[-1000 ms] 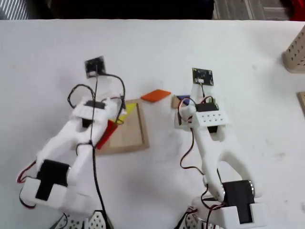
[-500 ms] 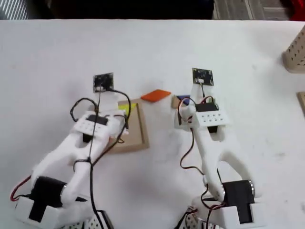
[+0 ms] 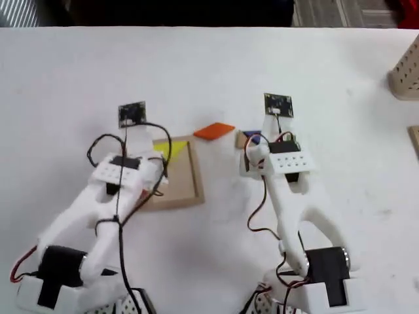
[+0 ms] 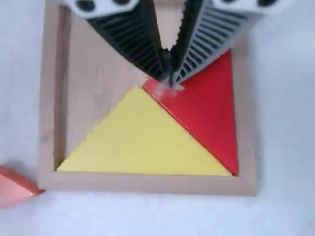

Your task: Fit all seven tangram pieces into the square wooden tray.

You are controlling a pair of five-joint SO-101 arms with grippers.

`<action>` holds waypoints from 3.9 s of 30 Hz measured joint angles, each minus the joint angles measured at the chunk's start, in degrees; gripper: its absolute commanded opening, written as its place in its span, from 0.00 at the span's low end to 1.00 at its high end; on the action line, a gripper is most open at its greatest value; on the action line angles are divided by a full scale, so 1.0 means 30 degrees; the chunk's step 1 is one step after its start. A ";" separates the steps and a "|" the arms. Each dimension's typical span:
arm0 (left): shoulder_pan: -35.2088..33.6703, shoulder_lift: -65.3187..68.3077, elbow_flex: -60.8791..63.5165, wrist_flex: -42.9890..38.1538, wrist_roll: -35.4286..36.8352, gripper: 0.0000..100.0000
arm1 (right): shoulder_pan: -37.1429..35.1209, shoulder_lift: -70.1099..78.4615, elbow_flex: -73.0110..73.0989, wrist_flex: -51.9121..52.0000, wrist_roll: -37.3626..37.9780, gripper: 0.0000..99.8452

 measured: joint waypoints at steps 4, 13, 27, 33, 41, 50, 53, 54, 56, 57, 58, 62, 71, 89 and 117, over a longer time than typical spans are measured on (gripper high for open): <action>-0.0410 -0.1289 0.0234 0.0703 -0.0674 0.02 | 0.0000 0.0000 0.0000 0.0000 0.0996 0.02; -0.2051 -0.6652 0.1758 0.2022 -0.3136 0.03 | 0.0029 0.0000 0.0029 0.0000 0.6271 0.04; -0.6066 -0.9026 0.4571 -0.4044 -0.3077 0.27 | -0.3311 0.0088 -0.4220 0.1788 1.2015 0.28; -0.6388 -0.9026 0.4571 -0.3810 -0.1641 0.31 | -0.4249 0.3985 -0.7736 0.1875 1.6996 0.28; -0.6388 -0.9026 0.4571 -0.3751 -0.1465 0.31 | -0.4190 1.3802 -1.7260 0.5099 2.1568 0.28; -0.6388 -0.9026 0.4571 -0.3751 -0.1846 0.31 | -0.4161 2.2769 -3.1385 1.2952 2.5905 0.28; -0.6388 -0.9026 0.4571 -0.3751 -0.1846 0.31 | -0.4132 2.5201 -3.5722 1.4711 2.6168 0.26; -0.6388 -0.9026 0.4571 -0.3751 -0.1846 0.31 | -0.4132 2.5993 -3.6982 1.5062 2.6198 0.24; -0.6388 -0.9026 0.4571 -0.3751 -0.1846 0.31 | -0.4132 2.7341 -3.9033 1.5443 2.6198 0.17; -0.6388 -0.9026 0.4571 -0.3751 -0.1846 0.31 | -0.4132 2.7927 -3.9941 1.5590 2.6198 0.12; -0.6388 -0.9026 0.4571 -0.3751 -0.1846 0.31 | -0.4132 2.8454 -4.0762 1.5678 2.6198 0.07; -0.6388 -0.9026 0.4571 -0.3751 -0.1846 0.31 | -0.4132 2.9656 -4.3458 1.5678 2.6198 0.04; -0.6388 -0.9026 0.4571 -0.3751 -0.1846 0.31 | -0.4103 2.9421 -4.4103 1.5678 2.3414 0.02; -0.6388 -0.9026 0.4571 -0.3810 -0.1846 0.31 | -0.4161 2.1128 -3.4549 1.5707 0.7795 0.02; -0.6388 -0.9026 0.4571 -0.3810 -0.1846 0.31 | -1.0491 1.3773 -1.9810 1.1634 -0.6623 0.08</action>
